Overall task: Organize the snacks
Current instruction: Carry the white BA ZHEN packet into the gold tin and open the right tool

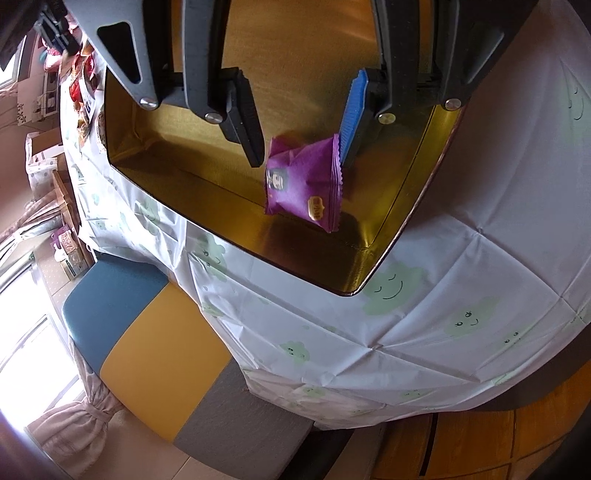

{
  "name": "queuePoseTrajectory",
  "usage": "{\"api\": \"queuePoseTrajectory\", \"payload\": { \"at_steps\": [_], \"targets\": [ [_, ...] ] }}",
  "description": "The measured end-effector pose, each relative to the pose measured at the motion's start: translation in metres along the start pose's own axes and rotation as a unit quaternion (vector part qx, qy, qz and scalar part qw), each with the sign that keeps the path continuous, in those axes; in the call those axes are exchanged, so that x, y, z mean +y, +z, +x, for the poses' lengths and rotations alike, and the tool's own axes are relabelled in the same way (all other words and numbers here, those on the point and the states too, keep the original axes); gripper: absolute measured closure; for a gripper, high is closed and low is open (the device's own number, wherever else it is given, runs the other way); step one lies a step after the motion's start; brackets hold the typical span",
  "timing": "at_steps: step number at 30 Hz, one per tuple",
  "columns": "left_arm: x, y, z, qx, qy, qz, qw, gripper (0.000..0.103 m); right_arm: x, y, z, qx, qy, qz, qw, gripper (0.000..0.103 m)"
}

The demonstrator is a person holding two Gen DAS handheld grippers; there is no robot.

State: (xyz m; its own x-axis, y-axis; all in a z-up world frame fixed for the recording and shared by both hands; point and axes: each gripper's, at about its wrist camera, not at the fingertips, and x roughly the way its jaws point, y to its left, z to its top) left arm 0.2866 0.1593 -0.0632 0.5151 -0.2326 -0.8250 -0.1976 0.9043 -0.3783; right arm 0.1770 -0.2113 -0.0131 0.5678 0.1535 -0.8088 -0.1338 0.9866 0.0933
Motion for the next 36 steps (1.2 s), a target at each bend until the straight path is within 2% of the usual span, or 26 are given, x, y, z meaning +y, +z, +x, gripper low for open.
{"api": "queuePoseTrajectory", "payload": {
  "at_steps": [10,18,27,36],
  "targets": [
    [0.004,-0.011,-0.011,0.002,-0.012,0.0,0.9999,0.063,0.072,0.027,0.005,-0.012,0.062,-0.038,0.997,0.07],
    [0.004,-0.016,-0.015,0.003,-0.011,0.006,0.9999,0.063,0.114,0.04,0.034,0.011,0.094,-0.056,0.994,0.07],
    [0.004,-0.023,-0.022,0.003,-0.005,0.02,0.9998,0.061,0.152,0.055,0.079,0.046,0.106,-0.069,0.991,0.07],
    [0.012,-0.035,-0.035,0.002,-0.016,0.01,0.9998,0.061,0.177,0.08,0.126,0.078,0.084,-0.063,0.991,0.07]
  ]
}}
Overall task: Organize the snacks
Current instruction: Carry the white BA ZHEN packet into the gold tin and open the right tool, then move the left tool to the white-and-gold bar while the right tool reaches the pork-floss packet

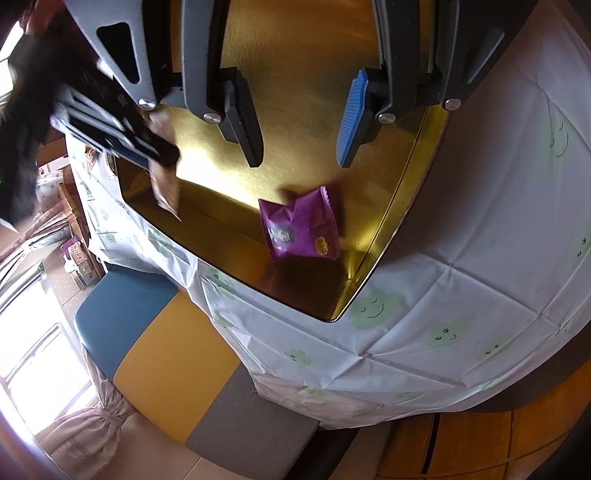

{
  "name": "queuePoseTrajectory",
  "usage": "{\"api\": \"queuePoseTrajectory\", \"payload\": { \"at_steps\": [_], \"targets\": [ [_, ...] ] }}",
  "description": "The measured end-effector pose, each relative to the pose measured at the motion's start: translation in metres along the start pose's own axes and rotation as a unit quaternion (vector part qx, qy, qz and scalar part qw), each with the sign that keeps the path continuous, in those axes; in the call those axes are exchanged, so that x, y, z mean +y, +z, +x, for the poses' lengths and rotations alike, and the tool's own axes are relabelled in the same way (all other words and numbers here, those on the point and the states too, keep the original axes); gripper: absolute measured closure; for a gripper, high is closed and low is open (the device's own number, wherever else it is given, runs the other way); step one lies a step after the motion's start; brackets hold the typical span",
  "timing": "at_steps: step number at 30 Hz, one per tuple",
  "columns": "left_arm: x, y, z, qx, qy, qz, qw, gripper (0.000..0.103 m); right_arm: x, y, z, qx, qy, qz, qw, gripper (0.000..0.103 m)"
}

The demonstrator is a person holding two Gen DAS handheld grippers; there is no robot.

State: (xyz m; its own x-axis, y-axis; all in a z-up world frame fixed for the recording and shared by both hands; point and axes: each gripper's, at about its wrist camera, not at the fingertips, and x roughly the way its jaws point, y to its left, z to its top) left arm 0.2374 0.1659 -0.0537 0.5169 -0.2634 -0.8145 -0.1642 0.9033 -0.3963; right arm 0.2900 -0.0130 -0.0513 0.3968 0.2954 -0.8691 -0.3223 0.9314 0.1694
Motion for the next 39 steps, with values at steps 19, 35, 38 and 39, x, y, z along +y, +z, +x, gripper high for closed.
{"api": "queuePoseTrajectory", "payload": {
  "at_steps": [19,35,38,39],
  "targets": [
    [0.008,-0.06,-0.035,-0.028,-0.021,-0.006,0.9994,0.061,0.003,0.001,-0.014,-0.034,0.016,0.036,0.999,0.043],
    [-0.05,-0.113,-0.034,-0.003,-0.063,0.067,0.9958,0.061,-0.053,-0.091,-0.12,-0.077,-0.045,0.044,0.995,0.04],
    [-0.064,-0.124,-0.034,0.004,-0.073,0.084,0.9938,0.061,-0.075,-0.111,-0.132,-0.069,-0.061,0.059,0.994,0.04],
    [-0.068,-0.127,-0.036,0.008,-0.079,0.09,0.9928,0.061,-0.083,-0.119,-0.135,-0.064,-0.069,0.066,0.993,0.04]
  ]
}}
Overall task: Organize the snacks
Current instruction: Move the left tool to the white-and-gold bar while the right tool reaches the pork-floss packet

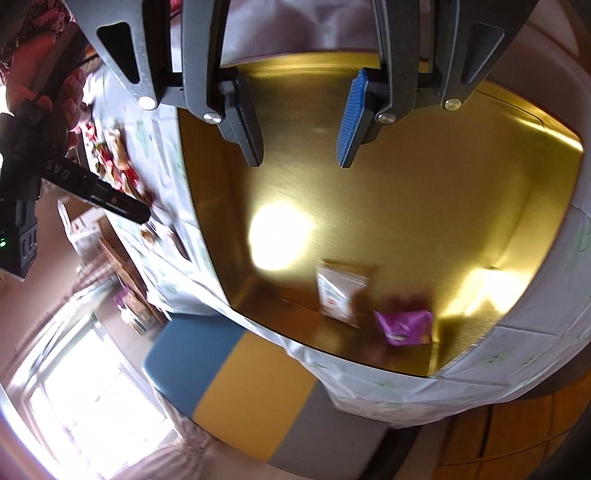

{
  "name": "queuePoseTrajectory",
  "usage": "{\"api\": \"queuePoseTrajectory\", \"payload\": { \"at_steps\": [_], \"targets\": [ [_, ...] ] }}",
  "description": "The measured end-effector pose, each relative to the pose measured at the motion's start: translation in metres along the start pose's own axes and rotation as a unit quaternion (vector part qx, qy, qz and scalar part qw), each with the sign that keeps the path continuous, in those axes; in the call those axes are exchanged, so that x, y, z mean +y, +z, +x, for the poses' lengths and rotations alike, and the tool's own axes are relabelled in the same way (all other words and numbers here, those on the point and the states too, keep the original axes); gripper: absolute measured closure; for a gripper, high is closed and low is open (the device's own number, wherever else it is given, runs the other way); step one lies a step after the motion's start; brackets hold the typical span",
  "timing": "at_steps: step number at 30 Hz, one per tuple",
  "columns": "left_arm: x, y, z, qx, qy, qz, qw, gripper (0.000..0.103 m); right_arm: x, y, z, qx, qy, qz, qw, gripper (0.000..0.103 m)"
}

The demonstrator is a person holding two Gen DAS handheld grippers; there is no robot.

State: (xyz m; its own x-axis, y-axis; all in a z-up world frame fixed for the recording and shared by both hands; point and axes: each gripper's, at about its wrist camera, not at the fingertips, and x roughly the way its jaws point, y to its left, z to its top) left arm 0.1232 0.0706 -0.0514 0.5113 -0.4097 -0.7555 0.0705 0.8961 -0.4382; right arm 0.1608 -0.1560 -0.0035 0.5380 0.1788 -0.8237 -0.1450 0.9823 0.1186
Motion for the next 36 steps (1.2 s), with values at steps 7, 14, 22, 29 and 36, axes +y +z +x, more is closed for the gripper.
{"api": "queuePoseTrajectory", "payload": {
  "at_steps": [7,14,22,29,36],
  "targets": [
    [-0.038,-0.019,0.006,0.022,-0.026,0.045,0.9984,0.061,-0.082,-0.04,-0.015,0.035,-0.057,0.072,0.995,0.04],
    [-0.073,-0.034,0.008,0.034,-0.037,0.094,0.9943,0.061,-0.186,-0.065,-0.022,0.078,-0.098,0.195,0.973,0.04],
    [-0.092,-0.041,0.007,0.036,-0.039,0.117,0.9917,0.061,-0.27,-0.063,-0.021,0.098,-0.136,0.266,0.949,0.029],
    [-0.107,-0.042,0.011,0.042,-0.033,0.135,0.9894,0.061,-0.28,-0.059,0.007,0.131,-0.114,0.251,0.952,0.028],
    [-0.131,-0.03,0.018,0.041,-0.028,0.164,0.9852,0.061,-0.277,-0.065,0.021,0.136,-0.099,0.235,0.957,0.042]
  ]
}}
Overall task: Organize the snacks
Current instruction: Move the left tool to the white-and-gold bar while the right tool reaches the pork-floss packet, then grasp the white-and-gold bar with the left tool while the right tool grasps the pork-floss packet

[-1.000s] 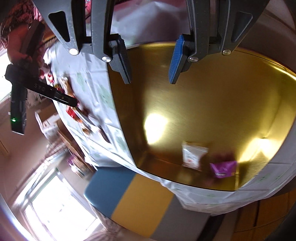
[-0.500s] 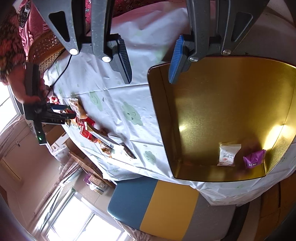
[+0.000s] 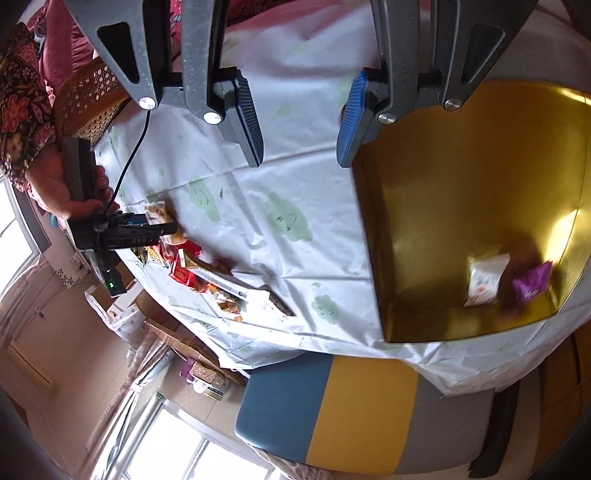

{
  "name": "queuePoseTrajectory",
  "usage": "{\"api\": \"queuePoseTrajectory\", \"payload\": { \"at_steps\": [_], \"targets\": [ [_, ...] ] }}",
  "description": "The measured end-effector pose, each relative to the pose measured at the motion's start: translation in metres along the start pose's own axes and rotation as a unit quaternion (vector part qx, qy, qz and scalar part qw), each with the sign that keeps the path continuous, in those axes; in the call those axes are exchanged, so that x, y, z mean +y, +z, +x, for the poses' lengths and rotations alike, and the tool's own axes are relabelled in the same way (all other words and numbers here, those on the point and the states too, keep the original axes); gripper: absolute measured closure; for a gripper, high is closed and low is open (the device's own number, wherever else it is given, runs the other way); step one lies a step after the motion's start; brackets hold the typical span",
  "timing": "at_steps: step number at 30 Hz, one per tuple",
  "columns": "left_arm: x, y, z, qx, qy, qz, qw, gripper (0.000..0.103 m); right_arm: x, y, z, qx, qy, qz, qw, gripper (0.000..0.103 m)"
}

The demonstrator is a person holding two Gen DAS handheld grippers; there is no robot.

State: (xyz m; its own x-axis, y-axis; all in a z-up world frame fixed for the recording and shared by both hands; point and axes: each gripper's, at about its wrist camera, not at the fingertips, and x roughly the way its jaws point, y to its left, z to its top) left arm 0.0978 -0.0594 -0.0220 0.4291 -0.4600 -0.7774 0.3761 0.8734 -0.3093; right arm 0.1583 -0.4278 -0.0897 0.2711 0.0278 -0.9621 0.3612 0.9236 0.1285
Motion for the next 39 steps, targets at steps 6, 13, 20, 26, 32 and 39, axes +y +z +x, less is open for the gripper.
{"api": "queuePoseTrajectory", "payload": {
  "at_steps": [6,13,20,26,32,39],
  "targets": [
    [-0.025,0.036,0.024,0.003,-0.004,0.023,0.9997,0.061,0.023,-0.006,0.002,-0.002,0.027,-0.057,0.998,0.043],
    [-0.067,0.087,0.077,0.03,0.005,0.081,0.9963,0.061,0.022,-0.001,0.002,-0.001,0.033,-0.054,0.998,0.043],
    [-0.106,0.149,0.138,0.038,-0.006,0.116,0.9925,0.059,0.013,0.0,0.001,0.001,0.056,-0.016,0.998,0.043],
    [-0.112,0.182,0.198,0.062,-0.069,0.038,0.9949,0.05,0.017,-0.003,0.001,0.001,0.059,-0.013,0.998,0.043],
    [-0.087,0.178,0.236,0.068,-0.093,-0.047,0.9922,0.048,0.014,-0.005,0.002,0.002,0.066,-0.006,0.998,0.042],
    [-0.113,0.176,0.22,0.041,-0.106,0.024,0.9932,0.048,0.012,-0.003,0.0,0.002,0.068,-0.003,0.998,0.042]
  ]
}}
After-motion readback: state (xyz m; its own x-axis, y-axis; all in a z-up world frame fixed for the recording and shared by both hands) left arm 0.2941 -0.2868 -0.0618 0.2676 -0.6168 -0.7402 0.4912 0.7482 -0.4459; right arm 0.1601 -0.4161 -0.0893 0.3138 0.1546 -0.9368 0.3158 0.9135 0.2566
